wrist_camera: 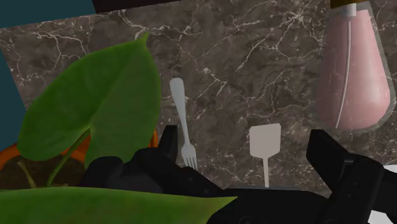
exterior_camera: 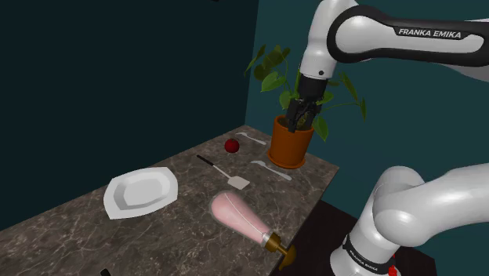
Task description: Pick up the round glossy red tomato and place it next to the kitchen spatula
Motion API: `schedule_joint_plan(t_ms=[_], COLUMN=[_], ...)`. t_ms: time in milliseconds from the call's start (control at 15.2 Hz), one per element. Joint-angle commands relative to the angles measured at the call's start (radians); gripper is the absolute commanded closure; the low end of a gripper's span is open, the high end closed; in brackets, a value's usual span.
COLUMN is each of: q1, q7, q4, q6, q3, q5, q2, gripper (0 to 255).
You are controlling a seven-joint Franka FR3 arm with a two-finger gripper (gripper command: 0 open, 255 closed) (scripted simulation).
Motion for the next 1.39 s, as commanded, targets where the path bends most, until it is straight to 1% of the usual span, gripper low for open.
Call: schedule_joint_plan(t_ms=[0, 330, 660, 990, 1320], q1=[0.000, -0.003, -0.004, -0.007, -0.016], q7=[0.000, -0.019, -0.042, -0.070, -0.098], q4=[0.000, 0.067, 0.166, 0.297, 0.461], q6=[0.000, 0.108, 0.187, 0.236, 0.251], q3=[0.000, -0.029, -0.056, -0.080, -0.096], q5=[0.000, 0.001, 0.013, 0.037, 0.071], q2=[0.000, 0.205, 0.416, 0.629, 0.843], gripper=[0, 0, 0, 0, 0])
